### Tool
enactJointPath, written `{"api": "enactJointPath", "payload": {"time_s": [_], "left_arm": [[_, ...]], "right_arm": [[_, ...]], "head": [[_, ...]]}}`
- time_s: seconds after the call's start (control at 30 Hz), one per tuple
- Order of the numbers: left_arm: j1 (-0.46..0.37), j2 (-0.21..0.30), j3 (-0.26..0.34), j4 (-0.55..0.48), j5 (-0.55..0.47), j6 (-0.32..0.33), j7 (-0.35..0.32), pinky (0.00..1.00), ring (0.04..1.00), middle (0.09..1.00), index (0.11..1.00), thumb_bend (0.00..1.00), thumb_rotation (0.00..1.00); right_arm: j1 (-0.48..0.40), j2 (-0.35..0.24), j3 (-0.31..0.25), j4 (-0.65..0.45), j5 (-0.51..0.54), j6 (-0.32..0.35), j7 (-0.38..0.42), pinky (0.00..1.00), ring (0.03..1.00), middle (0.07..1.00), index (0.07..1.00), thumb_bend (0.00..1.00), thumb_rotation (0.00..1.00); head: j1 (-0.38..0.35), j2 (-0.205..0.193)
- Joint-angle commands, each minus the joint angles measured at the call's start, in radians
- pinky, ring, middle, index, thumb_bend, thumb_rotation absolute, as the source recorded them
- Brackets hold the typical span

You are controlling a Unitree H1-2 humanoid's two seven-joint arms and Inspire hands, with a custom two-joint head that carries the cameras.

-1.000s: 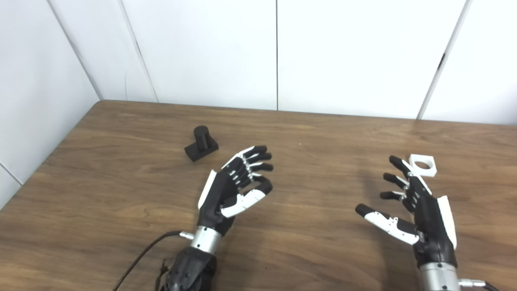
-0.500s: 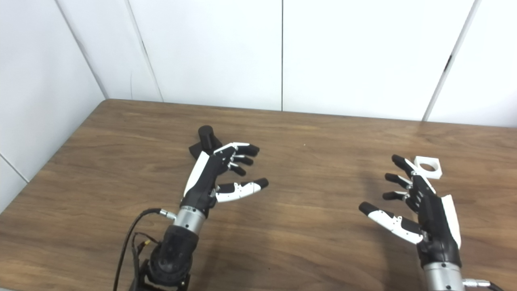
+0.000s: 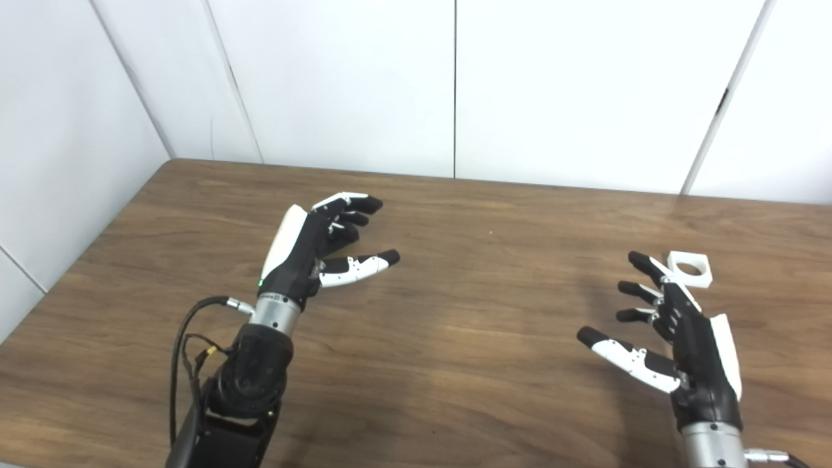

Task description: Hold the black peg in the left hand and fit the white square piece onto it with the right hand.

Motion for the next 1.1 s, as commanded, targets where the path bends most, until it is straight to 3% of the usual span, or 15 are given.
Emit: {"api": "enactJointPath", "payload": {"time_s": [0.0, 0.27, 0.6, 0.8, 1.07], "left_arm": [[-0.063, 0.032, 0.009, -0.039, 0.044, 0.001, 0.018, 0.57, 0.684, 0.731, 0.692, 0.73, 0.21], [-0.134, 0.114, 0.023, -0.013, 0.131, 0.053, 0.006, 0.56, 0.712, 0.761, 0.706, 0.73, 0.26], [-0.174, 0.176, 0.015, 0.039, 0.230, 0.058, 0.030, 0.56, 0.731, 0.774, 0.688, 0.76, 0.26], [-0.212, 0.202, -0.009, 0.090, 0.330, 0.116, 0.004, 0.63, 0.812, 0.839, 0.705, 0.75, 0.35], [-0.261, 0.207, -0.043, 0.167, 0.425, 0.231, -0.053, 0.78, 0.869, 0.875, 0.732, 0.85, 0.36]], "right_arm": [[-0.031, 0.001, -0.002, -0.020, -0.002, -0.013, 0.000, 0.60, 0.774, 0.893, 0.829, 0.77, 0.24], [-0.027, -0.002, 0.000, -0.030, 0.007, -0.008, 0.006, 0.64, 0.788, 0.902, 0.839, 0.75, 0.20], [-0.026, -0.001, -0.004, -0.034, 0.012, -0.008, 0.005, 0.64, 0.798, 0.896, 0.838, 0.74, 0.18], [-0.025, 0.001, -0.002, -0.044, 0.004, 0.006, 0.003, 0.64, 0.789, 0.895, 0.835, 0.75, 0.19], [-0.028, 0.001, 0.007, -0.054, -0.003, 0.008, 0.004, 0.64, 0.788, 0.895, 0.839, 0.74, 0.17]], "head": [[0.000, 0.001], [0.005, 0.002], [0.006, 0.005], [0.007, 0.007], [0.004, 0.009]]}}
